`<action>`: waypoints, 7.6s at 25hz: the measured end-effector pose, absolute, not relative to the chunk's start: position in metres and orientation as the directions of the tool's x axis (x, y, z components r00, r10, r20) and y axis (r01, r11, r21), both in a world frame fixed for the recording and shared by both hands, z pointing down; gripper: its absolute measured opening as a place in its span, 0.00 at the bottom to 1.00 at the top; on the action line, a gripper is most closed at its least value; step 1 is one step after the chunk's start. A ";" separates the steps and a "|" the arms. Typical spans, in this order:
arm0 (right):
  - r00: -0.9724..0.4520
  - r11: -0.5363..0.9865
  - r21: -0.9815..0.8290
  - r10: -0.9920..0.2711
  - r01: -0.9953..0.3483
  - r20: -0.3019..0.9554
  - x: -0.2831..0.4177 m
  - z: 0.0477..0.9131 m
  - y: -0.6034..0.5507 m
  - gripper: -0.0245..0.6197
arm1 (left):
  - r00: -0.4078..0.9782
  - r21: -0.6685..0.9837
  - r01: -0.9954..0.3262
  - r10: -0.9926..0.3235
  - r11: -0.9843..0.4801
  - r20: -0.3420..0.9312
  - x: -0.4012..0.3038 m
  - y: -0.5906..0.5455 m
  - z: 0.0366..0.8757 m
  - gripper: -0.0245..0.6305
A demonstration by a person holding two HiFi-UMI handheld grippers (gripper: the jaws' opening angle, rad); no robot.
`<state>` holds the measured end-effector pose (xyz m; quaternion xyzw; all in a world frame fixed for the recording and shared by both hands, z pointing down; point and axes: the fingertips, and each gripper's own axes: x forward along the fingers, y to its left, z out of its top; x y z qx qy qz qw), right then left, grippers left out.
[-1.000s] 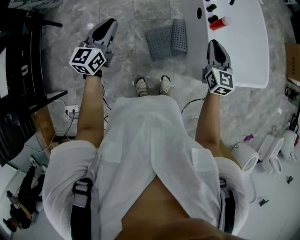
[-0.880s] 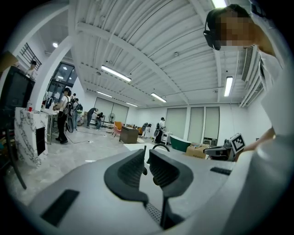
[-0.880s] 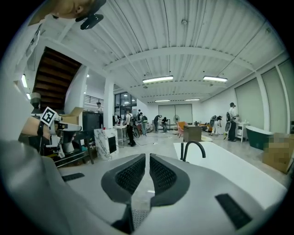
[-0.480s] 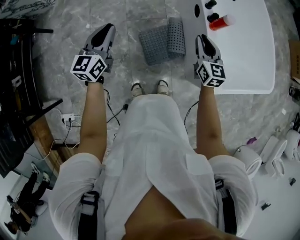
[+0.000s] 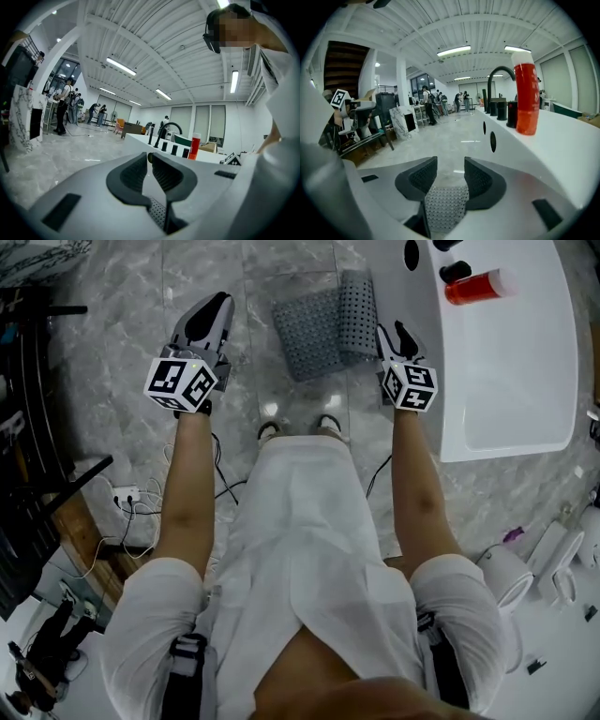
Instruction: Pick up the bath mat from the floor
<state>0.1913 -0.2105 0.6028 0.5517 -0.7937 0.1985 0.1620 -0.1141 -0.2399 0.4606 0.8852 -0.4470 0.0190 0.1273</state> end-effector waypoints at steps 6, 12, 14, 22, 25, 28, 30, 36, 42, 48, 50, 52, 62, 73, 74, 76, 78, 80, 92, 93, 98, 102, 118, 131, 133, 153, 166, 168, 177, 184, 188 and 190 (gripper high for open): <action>-0.326 0.302 -0.129 -0.814 -0.944 0.481 0.192 0.686 -0.233 0.34 | 0.620 0.199 -0.780 -0.775 -0.593 0.119 -0.100 -0.275 0.532 0.10; -0.330 0.318 -0.107 -0.818 -0.942 0.471 0.196 0.768 -0.254 0.34 | 0.643 0.185 -0.759 -0.763 -0.624 0.066 -0.076 -0.301 0.611 0.10; -0.329 0.319 -0.104 -0.821 -0.942 0.466 0.196 0.793 -0.257 0.34 | 0.652 0.183 -0.752 -0.756 -0.634 0.060 -0.070 -0.302 0.640 0.10; -0.316 0.319 -0.073 -0.834 -0.945 0.451 0.204 0.873 -0.262 0.36 | 0.630 0.182 -0.764 -0.777 -0.618 0.004 -0.053 -0.305 0.719 0.10; -0.314 0.316 -0.075 -0.829 -0.946 0.464 0.206 0.891 -0.259 0.37 | 0.610 0.199 -0.776 -0.792 -0.598 -0.003 -0.052 -0.301 0.735 0.10; -0.313 0.317 -0.077 -0.816 -0.945 0.486 0.206 0.903 -0.257 0.38 | 0.596 0.211 -0.785 -0.803 -0.582 0.003 -0.051 -0.299 0.746 0.10; -0.309 0.315 -0.077 -0.804 -0.946 0.508 0.205 0.910 -0.256 0.39 | 0.587 0.219 -0.792 -0.810 -0.570 0.014 -0.050 -0.298 0.755 0.10; -0.288 0.304 -0.078 -0.745 -0.950 0.601 0.209 0.940 -0.250 0.43 | 0.590 0.196 -0.799 -0.804 -0.569 0.074 -0.041 -0.286 0.788 0.10; -0.232 0.269 -0.059 -0.678 -0.961 0.698 0.222 0.980 -0.250 0.49 | 0.600 0.168 -0.795 -0.796 -0.582 0.082 -0.042 -0.287 0.796 0.10; -0.177 0.247 -0.048 -0.531 -0.968 0.829 0.225 1.028 -0.237 0.52 | 0.599 0.172 -0.796 -0.797 -0.581 0.081 -0.048 -0.287 0.796 0.10; -0.166 0.259 -0.043 -0.474 -0.965 0.865 0.225 1.040 -0.234 0.55 | 0.617 0.142 -0.785 -0.780 -0.603 0.105 -0.042 -0.286 0.801 0.10; -0.175 0.280 -0.051 -0.436 -0.959 0.883 0.223 1.052 -0.233 0.56 | 0.625 0.115 -0.781 -0.771 -0.614 0.123 -0.040 -0.286 0.804 0.10; -0.100 0.244 -0.020 -0.321 -0.970 0.942 0.231 1.084 -0.227 0.57 | 0.618 0.127 -0.785 -0.780 -0.606 0.100 -0.039 -0.288 0.802 0.10; -0.206 0.727 0.104 -0.324 -0.679 0.923 0.199 1.073 -0.200 0.57 | 0.620 0.138 -0.783 -0.779 -0.607 0.093 -0.037 -0.294 0.804 0.10; -0.203 0.779 0.119 -0.302 -0.615 0.931 0.195 1.076 -0.192 0.57 | 0.621 0.142 -0.782 -0.778 -0.607 0.094 -0.036 -0.295 0.805 0.10; -0.187 0.848 0.137 -0.266 -0.512 0.946 0.189 1.082 -0.178 0.57 | 0.624 0.151 -0.779 -0.776 -0.608 0.095 -0.034 -0.296 0.807 0.10; -0.155 0.883 0.160 -0.251 -0.442 0.956 0.188 1.089 -0.170 0.57 | 0.628 0.160 -0.775 -0.772 -0.611 0.094 -0.032 -0.295 0.808 0.10; -0.096 0.907 0.215 -0.266 -0.363 0.959 0.190 1.096 -0.169 0.57 | 0.632 0.165 -0.772 -0.770 -0.614 0.091 -0.031 -0.295 0.809 0.10; 0.136 0.856 0.515 -0.516 0.046 0.846 0.208 1.110 -0.196 0.55 | 0.635 0.187 -0.766 -0.769 -0.615 0.076 -0.035 -0.294 0.806 0.10; 0.126 0.857 0.514 -0.515 0.043 0.848 0.205 1.109 -0.197 0.55 | 0.635 0.190 -0.766 -0.769 -0.614 0.077 -0.036 -0.294 0.806 0.10; 0.069 0.852 0.522 -0.519 -0.038 0.852 0.194 1.097 -0.205 0.38 | 0.642 0.208 -0.759 -0.762 -0.617 0.079 -0.031 -0.296 0.811 0.10; 0.031 0.827 0.555 -0.555 -0.086 0.832 0.182 1.083 -0.213 0.19 | 0.657 0.212 -0.747 -0.750 -0.631 0.083 -0.023 -0.295 0.816 0.10; -0.094 0.593 0.473 -0.682 -0.652 0.725 0.169 0.887 -0.279 0.10 | 0.632 0.265 -0.774 -0.727 -0.575 0.268 -0.039 -0.274 0.787 0.10; -0.145 0.570 0.333 -0.635 -0.752 0.759 0.141 0.706 -0.240 0.10 | 0.586 0.275 -0.810 -0.728 -0.517 0.356 -0.081 -0.236 0.612 0.10; -0.160 0.575 0.322 -0.633 -0.752 0.757 0.134 0.681 -0.237 0.10 | 0.583 0.278 -0.813 -0.727 -0.512 0.363 -0.083 -0.229 0.590 0.10; -0.155 0.565 0.273 -0.595 -0.779 0.789 0.119 0.513 -0.196 0.10 | 0.576 0.338 -0.814 -0.735 -0.473 0.358 -0.111 -0.199 0.425 0.10; -0.162 0.357 0.170 -0.731 -0.918 0.663 0.136 0.352 -0.178 0.10 | 0.550 0.347 -0.824 -0.780 -0.448 0.299 -0.137 -0.167 0.306 0.10; -0.174 0.327 0.134 -0.756 -0.935 0.631 0.137 0.324 -0.174 0.10 | 0.537 0.341 -0.831 -0.795 -0.440 0.283 -0.144 -0.161 0.288 0.10; -0.204 0.229 -0.006 -0.858 -0.974 0.472 0.163 0.230 -0.162 0.10 | 0.484 0.304 -0.859 -0.847 -0.413 0.219 -0.172 -0.145 0.223 0.10; -0.229 0.214 -0.083 -0.899 -0.973 0.374 0.180 0.193 -0.143 0.10 | 0.441 0.276 -0.880 -0.882 -0.387 0.168 -0.191 -0.137 0.188 0.10; -0.233 0.214 -0.093 -0.917 -0.972 0.323 0.191 0.172 -0.138 0.10 | 0.444 0.258 -0.880 -0.884 -0.399 0.148 -0.186 -0.137 0.169 0.10; -0.237 0.218 -0.095 -0.924 -0.971 0.300 0.194 0.163 -0.138 0.10 | 0.450 0.240 -0.880 -0.882 -0.410 0.143 -0.182 -0.138 0.163 0.10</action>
